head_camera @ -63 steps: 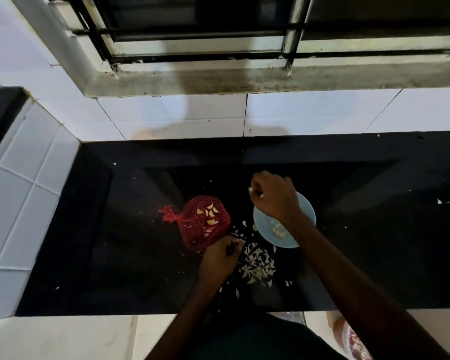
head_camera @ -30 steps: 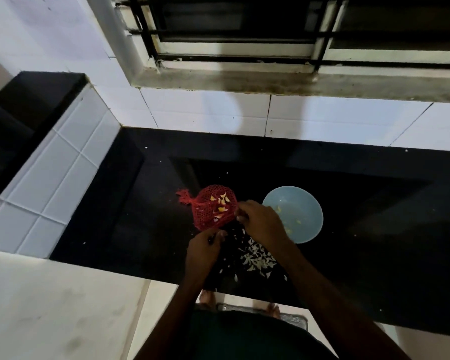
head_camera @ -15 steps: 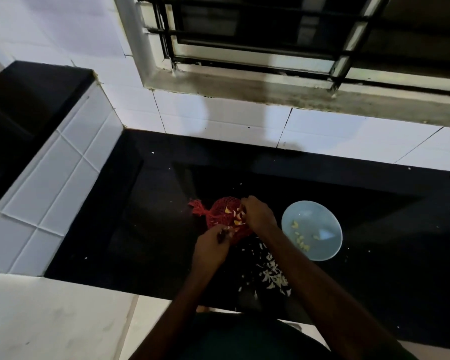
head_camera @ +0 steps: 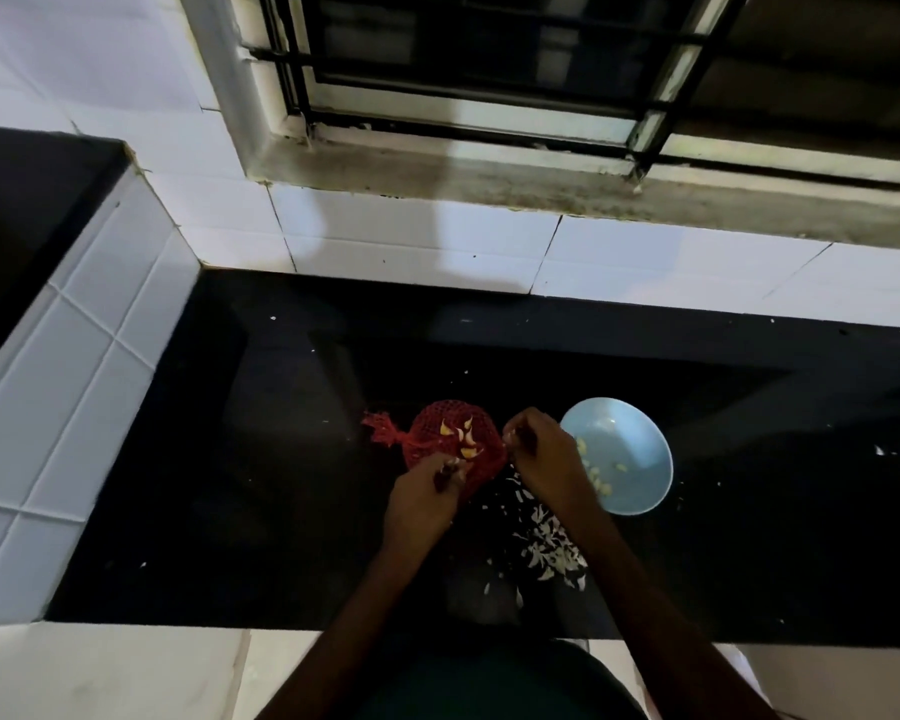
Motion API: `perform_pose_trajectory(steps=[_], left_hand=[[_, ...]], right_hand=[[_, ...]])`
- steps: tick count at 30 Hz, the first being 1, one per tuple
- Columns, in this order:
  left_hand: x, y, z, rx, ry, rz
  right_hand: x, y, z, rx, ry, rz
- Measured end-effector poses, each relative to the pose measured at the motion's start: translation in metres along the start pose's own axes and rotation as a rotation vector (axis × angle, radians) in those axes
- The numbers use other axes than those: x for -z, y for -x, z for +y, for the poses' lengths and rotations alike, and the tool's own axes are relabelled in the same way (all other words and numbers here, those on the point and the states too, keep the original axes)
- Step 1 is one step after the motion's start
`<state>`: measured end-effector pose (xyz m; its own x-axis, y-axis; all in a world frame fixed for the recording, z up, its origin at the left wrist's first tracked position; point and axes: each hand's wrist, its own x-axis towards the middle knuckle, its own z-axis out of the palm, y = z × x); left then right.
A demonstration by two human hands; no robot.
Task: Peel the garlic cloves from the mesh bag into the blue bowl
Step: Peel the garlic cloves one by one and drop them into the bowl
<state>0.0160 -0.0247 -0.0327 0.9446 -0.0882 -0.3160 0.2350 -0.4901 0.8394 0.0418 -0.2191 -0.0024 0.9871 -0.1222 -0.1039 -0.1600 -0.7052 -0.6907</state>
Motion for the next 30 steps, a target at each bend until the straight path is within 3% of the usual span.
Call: perform_pose_trajectory(steps=[6, 18, 26, 30], left_hand=[[-0.020, 0.000, -0.004, 0.010, -0.035, -0.168], [-0.045, 0.010, -0.022, -0.020, -0.195, -0.221], [-0.054, 0.016, -0.014, -0.107, -0.117, -0.191], [-0.055, 0.017, 0.000, -0.157, -0.120, -0.165]], right_hand=[[-0.016, 0.072, 0.042, -0.186, -0.208, -0.033], [-0.042, 0.078, 0.067, -0.034, 0.090, -0.074], [-0.031, 0.080, 0.058, -0.043, -0.047, -0.003], [-0.022, 0.083, 0.057, -0.074, -0.262, -0.008]])
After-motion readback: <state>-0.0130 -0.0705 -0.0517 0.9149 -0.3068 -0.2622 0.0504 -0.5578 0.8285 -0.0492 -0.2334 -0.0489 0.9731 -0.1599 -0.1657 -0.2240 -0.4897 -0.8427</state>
